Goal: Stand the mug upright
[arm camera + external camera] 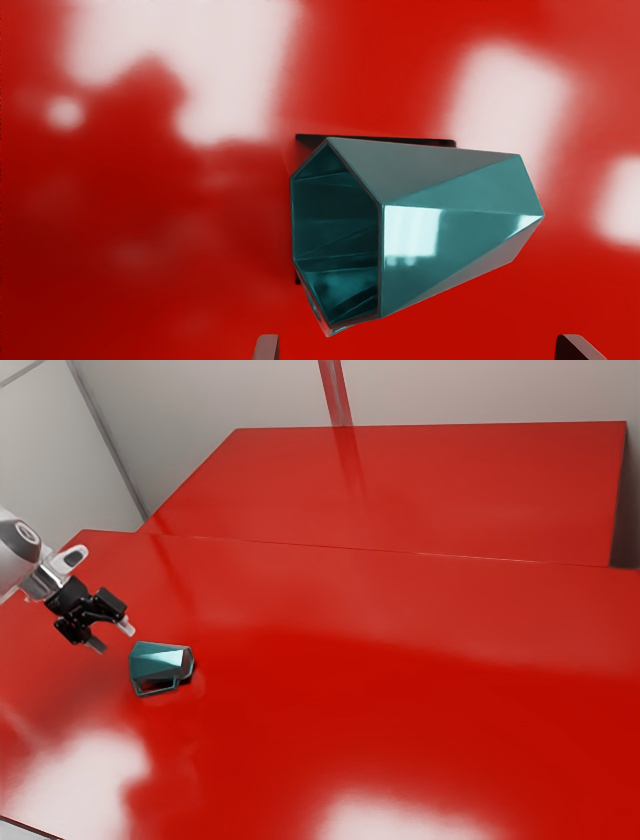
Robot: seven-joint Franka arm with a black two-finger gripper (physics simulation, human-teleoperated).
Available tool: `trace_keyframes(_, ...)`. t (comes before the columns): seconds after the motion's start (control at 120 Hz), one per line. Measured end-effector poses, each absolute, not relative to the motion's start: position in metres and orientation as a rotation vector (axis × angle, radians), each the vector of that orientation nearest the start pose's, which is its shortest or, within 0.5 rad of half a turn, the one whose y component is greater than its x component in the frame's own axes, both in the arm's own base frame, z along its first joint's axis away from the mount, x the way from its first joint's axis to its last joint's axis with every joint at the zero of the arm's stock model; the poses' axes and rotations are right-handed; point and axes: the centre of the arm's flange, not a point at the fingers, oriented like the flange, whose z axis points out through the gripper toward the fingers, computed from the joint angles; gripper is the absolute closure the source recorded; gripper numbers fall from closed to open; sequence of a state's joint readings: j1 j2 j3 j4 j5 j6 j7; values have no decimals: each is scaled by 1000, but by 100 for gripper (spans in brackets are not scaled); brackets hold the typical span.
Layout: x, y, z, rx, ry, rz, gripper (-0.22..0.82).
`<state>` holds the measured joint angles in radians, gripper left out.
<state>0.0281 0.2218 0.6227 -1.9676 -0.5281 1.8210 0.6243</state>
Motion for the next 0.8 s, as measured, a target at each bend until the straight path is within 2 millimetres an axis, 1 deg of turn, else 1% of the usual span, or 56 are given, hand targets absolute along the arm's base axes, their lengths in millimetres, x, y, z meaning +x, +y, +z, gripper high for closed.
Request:
trace_keyframes(0.133,476,302,350,-3597,-407,36,0)
trace_keyframes(0.358,479,301,325,-3662,-375,-50,0)
trace_keyframes(0.542,475,296,310,-3727,-378,-158,0)
trace_keyframes(0.8,465,298,290,-3809,-418,-271,0)
